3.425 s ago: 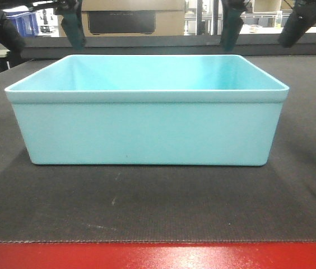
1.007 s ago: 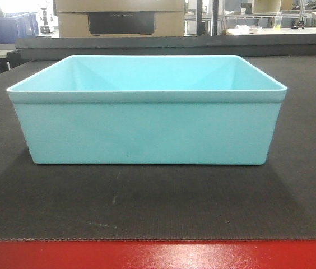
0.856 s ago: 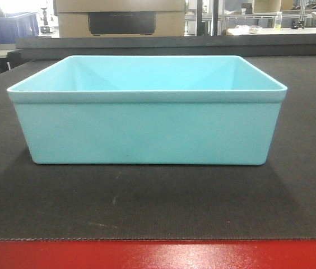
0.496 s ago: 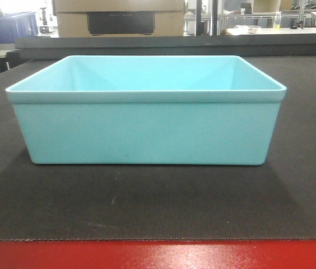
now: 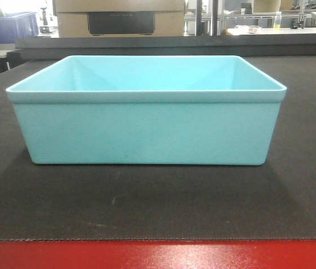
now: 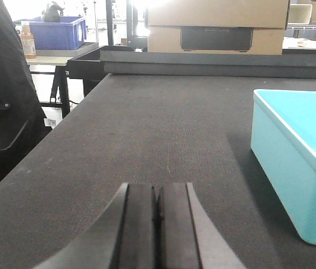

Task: Fetch blue bin and place on conveyor start

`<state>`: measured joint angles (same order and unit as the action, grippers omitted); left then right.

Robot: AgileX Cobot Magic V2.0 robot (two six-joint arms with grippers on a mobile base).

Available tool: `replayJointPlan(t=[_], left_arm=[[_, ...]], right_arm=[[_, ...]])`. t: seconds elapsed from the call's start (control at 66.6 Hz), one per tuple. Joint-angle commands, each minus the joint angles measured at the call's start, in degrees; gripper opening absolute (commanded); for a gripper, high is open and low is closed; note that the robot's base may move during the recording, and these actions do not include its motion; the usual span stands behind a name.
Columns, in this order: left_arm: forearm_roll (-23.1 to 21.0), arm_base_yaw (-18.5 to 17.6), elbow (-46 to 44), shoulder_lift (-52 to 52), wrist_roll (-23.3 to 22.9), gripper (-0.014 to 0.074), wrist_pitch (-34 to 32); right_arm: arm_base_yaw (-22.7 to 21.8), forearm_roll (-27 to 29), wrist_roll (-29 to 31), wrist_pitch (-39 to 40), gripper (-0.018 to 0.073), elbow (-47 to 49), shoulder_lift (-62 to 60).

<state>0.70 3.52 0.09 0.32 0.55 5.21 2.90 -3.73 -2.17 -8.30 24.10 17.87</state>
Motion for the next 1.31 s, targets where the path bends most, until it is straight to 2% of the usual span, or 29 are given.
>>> replayJointPlan(t=[0.0, 0.391, 0.556, 0.706, 0.992, 1.052, 1.292], left_arm=[[-0.37, 0.10, -0.09, -0.32, 0.33, -0.0111, -0.59], [-0.37, 0.10, -0.09, -0.32, 0.33, -0.0111, -0.59], [-0.37, 0.10, -0.09, -0.32, 0.33, -0.0111, -0.59], [-0.37, 0.10, -0.09, -0.32, 0.33, -0.0111, -0.59], [-0.37, 0.10, -0.09, -0.32, 0.33, -0.0111, -0.59], [-0.37, 0.10, -0.09, -0.32, 0.33, -0.0111, -0.59], [-0.37, 0.10, -0.09, -0.32, 0.33, -0.0111, -0.59]], right_arm=[[-0.38, -0.63, 0.27, 1.11, -0.0153, -0.13, -0.43], [-1.00, 0.42, 0.27, 0.57, -0.0153, -0.22, -0.43], [-6.23, 4.26, 0.27, -0.91, -0.0153, -2.41, -1.50], [-10.26, 6.42, 0.27, 1.55, -0.0153, -9.92, -7.00], [-10.35, 6.94, 0.27, 6.26, -0.0153, -24.07, -17.87], [-10.35, 6.94, 0.27, 8.30, -0.0153, -24.10, -17.87], [-10.35, 6.94, 0.27, 6.55, -0.0153, -24.10, -17.87]])
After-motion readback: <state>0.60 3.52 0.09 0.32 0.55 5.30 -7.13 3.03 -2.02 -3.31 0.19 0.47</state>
